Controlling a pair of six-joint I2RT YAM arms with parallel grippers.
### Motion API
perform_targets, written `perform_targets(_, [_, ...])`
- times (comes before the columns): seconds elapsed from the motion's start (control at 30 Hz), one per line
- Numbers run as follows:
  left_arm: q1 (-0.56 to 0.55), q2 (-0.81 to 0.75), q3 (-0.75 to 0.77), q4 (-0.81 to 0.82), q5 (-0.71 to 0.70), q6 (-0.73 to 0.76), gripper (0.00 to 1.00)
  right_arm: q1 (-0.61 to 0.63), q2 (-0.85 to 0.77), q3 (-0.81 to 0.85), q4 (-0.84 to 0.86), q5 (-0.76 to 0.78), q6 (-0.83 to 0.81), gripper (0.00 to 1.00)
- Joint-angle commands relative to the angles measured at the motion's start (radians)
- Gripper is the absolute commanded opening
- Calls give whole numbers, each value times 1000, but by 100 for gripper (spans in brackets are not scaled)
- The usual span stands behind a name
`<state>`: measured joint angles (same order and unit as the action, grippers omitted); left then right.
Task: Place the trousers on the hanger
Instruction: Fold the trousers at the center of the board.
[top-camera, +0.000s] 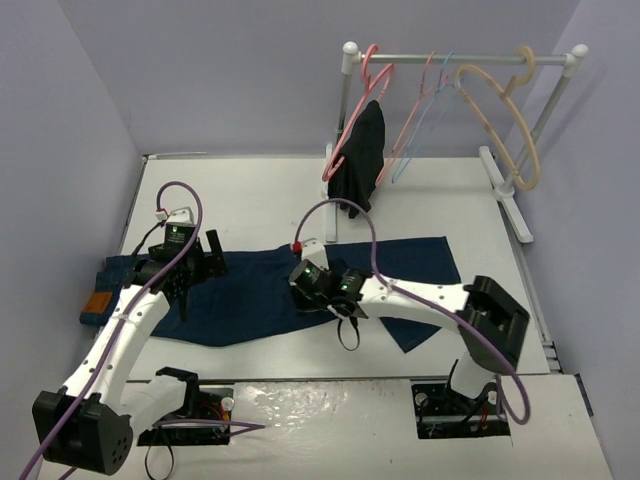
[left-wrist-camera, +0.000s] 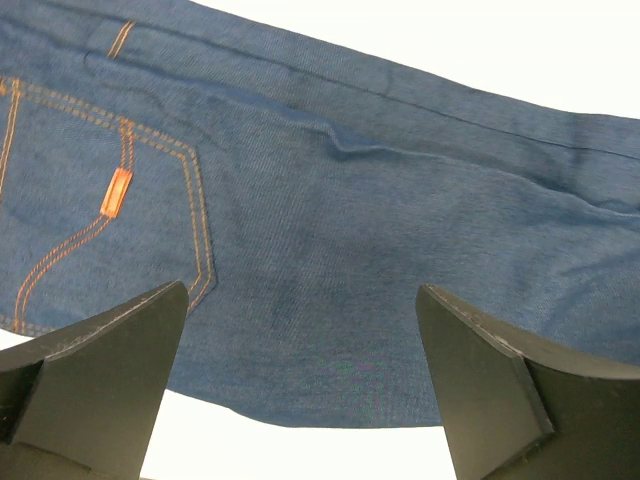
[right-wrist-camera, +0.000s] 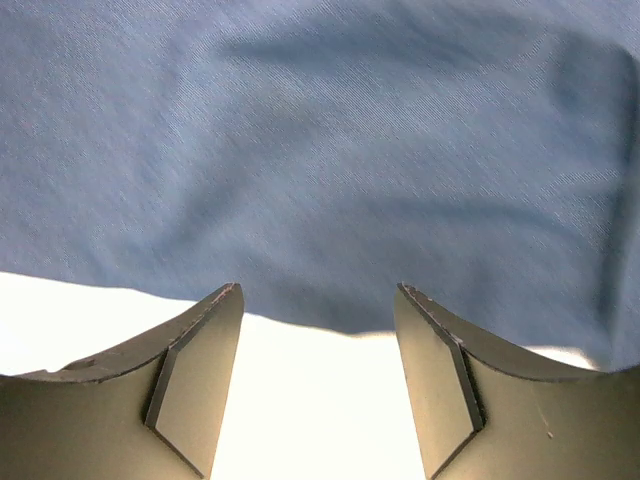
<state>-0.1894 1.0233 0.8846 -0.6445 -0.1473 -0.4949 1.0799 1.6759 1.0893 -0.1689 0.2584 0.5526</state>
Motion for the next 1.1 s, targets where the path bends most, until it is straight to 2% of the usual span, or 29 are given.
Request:
perform_targets(0.0, [6, -28, 16, 75, 32, 65, 97, -4, -193, -183, -90, 81, 100, 59])
perform_targets(0.23, [7, -51, 21, 105, 60, 93, 97, -18, -373, -376, -210, 156, 312, 59])
perform_targets(0.43, [7, -31, -12, 130, 54, 79, 97, -59, -454, -452, -313, 165, 479, 60])
perform_targets(0.73, [7, -31, -18, 132, 49, 84, 97, -174, -480, -511, -327, 114, 527, 62])
perform_targets(0.97, [5, -37, -18, 132, 52, 89, 97, -217, -381, -512, -298, 93, 524, 64])
perform_targets(1.07, [6, -44, -18, 130, 47, 91, 97, -230, -352, -503, -296, 67, 492, 60])
